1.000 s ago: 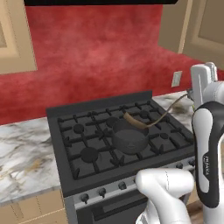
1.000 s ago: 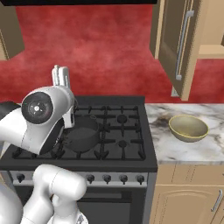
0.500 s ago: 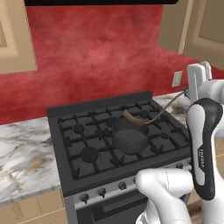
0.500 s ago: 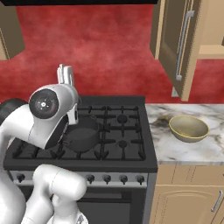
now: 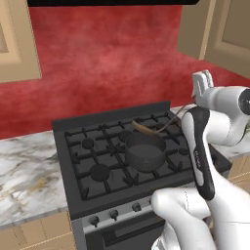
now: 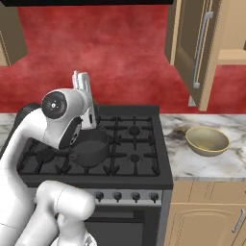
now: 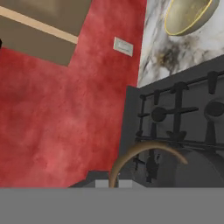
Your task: Open the cabinet and move the ladle to the pot. Then close the cabinet.
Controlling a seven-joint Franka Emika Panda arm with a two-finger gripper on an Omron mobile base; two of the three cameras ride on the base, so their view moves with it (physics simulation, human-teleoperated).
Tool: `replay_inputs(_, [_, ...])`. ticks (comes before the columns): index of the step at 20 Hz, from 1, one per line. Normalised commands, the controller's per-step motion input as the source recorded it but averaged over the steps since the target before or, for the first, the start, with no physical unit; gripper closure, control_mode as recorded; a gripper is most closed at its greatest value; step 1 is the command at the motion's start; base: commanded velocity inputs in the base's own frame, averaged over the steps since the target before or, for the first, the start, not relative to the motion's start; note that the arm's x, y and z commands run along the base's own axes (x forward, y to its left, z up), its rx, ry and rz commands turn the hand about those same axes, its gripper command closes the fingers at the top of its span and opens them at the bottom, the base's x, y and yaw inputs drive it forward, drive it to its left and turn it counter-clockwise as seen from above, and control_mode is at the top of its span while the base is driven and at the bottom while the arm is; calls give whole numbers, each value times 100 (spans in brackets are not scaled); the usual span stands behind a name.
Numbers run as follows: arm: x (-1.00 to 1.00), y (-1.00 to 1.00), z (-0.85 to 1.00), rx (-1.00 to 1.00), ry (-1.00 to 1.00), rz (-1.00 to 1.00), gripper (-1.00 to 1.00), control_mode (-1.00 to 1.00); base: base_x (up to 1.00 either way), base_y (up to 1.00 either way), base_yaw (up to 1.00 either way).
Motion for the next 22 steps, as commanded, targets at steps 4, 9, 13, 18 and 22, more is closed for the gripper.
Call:
replay_inputs(4, [62, -15, -19, -13, 0, -14, 100, -100, 0, 0, 0])
replay_inputs(9, [53, -14, -13, -12, 0, -12, 100, -100, 0, 0, 0])
replay_inputs(13, [32, -13, -16, -10, 0, -8, 100, -100, 0, 0, 0])
replay_inputs(18, [24, -8, -28, -6, 0, -1, 100, -100, 0, 0, 0])
replay_inputs(22, [19, -11, -30, -1, 1, 0, 100, -100, 0, 0, 0])
